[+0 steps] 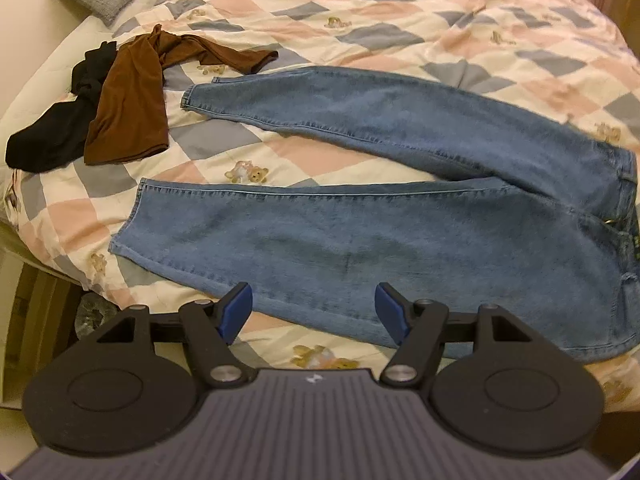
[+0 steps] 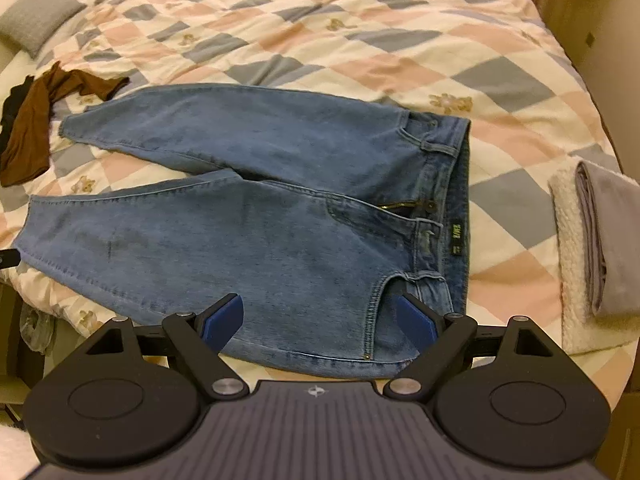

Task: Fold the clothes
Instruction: 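Lay the jeans flat on the quilt and release both grippers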

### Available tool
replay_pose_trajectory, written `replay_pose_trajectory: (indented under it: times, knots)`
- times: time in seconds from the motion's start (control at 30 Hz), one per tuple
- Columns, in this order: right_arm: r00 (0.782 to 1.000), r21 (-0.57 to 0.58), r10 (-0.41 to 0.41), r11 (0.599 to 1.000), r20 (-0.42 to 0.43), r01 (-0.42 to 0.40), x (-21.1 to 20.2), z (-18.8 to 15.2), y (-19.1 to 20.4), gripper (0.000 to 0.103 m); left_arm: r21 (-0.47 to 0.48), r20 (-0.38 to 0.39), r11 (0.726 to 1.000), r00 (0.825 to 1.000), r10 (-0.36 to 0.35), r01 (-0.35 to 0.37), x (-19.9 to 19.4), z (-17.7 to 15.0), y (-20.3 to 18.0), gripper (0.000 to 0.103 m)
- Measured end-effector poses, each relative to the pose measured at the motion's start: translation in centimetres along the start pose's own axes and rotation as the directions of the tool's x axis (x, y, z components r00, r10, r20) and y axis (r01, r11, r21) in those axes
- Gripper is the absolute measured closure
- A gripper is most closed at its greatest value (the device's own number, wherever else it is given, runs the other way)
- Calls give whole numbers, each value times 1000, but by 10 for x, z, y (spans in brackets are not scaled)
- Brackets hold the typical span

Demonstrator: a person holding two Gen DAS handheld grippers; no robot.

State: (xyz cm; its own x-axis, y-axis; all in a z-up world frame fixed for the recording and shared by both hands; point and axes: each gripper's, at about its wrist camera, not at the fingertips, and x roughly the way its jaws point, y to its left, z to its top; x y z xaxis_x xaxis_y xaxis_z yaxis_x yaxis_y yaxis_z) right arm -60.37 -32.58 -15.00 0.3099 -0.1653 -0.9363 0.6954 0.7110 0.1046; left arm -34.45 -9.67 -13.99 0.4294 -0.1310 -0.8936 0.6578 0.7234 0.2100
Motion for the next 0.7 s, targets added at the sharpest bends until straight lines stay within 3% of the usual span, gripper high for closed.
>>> replay_pose_trajectory:
  times: [0.27,0.47,0.7]
  knots:
    - [997,82,-64,994,-45,67,18,16,3,17,60,21,998,999,-36,35,35,43,36,38]
    - [992,127,-92,987,-85,103,40,43,29,16,113,84,991,994,-76,67,60,93,76,38]
    - [989,120,-95,987,-113,108,73,88,71,14,286,125,953,982,-142,101,121,169,121,39]
